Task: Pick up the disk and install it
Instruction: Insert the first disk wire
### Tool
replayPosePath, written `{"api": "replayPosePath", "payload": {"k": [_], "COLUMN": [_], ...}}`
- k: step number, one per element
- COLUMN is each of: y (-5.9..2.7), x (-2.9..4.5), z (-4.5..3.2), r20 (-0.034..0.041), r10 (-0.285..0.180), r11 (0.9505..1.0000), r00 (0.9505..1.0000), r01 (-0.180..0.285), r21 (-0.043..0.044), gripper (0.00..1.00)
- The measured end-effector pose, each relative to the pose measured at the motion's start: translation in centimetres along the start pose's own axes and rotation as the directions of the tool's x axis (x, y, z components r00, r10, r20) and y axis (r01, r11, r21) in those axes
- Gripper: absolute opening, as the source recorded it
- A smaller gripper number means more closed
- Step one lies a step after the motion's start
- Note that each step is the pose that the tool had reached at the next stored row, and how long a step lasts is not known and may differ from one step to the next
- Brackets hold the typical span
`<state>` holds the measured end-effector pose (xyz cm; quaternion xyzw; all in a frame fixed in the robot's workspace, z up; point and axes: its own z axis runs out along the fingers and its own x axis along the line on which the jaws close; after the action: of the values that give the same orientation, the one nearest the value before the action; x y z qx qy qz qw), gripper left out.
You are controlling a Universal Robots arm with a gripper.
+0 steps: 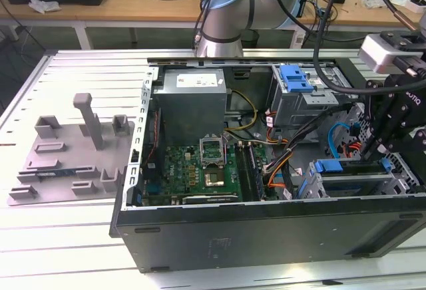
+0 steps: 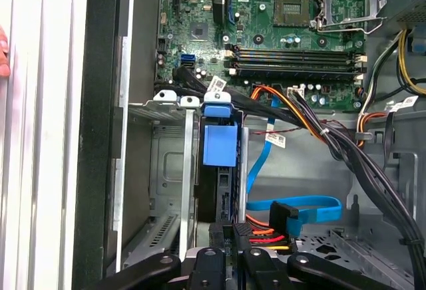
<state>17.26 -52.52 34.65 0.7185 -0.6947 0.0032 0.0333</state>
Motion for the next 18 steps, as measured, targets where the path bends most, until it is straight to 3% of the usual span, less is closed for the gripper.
{"api": "replayPosePath", "payload": {"k": [18], "y": [0.05], "x": [0.02], "z": [0.39], "r20": [0.0003], "r10": [0.013], "r11": [0.9999], "r00": [0.9999], "r01": [-0.013], "r21": [-0.0007], "gripper": [0.17]}}
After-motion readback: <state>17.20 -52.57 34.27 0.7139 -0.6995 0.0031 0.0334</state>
